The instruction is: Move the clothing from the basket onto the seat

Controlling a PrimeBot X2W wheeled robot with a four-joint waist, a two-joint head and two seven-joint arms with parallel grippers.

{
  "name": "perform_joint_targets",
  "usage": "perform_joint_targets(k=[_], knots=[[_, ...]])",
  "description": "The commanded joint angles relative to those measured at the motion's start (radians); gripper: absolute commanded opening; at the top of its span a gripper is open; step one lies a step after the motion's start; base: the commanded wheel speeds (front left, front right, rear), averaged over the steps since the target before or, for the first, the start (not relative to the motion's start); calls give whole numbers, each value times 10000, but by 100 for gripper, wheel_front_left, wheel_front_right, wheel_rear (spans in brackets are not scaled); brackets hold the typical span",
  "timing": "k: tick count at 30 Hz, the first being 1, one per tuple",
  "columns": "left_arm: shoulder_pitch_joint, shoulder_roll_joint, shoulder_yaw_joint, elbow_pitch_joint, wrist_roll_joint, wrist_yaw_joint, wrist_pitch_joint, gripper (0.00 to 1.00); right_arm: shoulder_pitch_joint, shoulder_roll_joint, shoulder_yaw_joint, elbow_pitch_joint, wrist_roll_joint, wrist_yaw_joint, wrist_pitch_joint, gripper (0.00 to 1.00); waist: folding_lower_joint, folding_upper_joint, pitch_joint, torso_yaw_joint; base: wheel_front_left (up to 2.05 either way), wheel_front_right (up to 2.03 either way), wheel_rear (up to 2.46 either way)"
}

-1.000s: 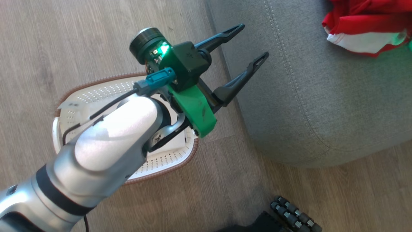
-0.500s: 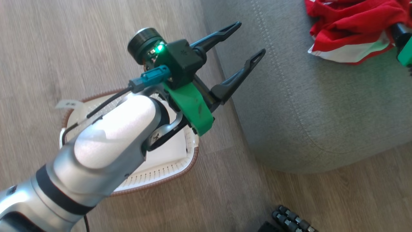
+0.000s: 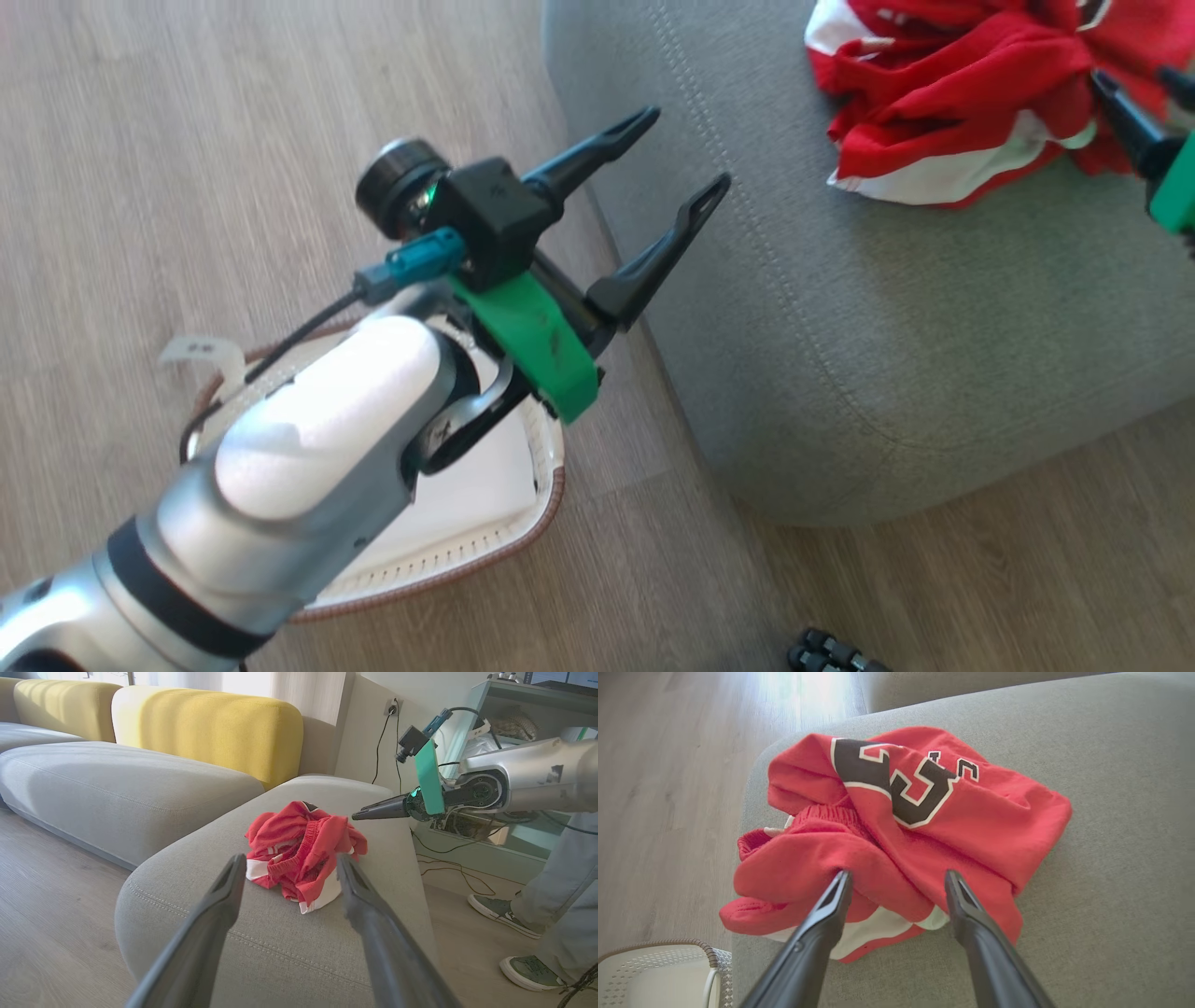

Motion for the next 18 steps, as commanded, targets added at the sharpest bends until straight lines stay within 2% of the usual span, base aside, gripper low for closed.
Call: perform_joint_targets(k=[1,11,18], knots=[[54,248,457,-326,-92,76,-125,100,335,-566,95,-291,132,71,79,100,0,0,-260,-113,0,0,0],[691,447,616,-388,-351,354,-476,100,631,-1292,436,-1291,451,71,297,100,0,0,-1278,-193,0,0,0],[1216,636,804,-468,-556,655,-748,100,855,-1733,436,-2230,533,71,-184,100,0,0,-1984,-6,0,0,0]])
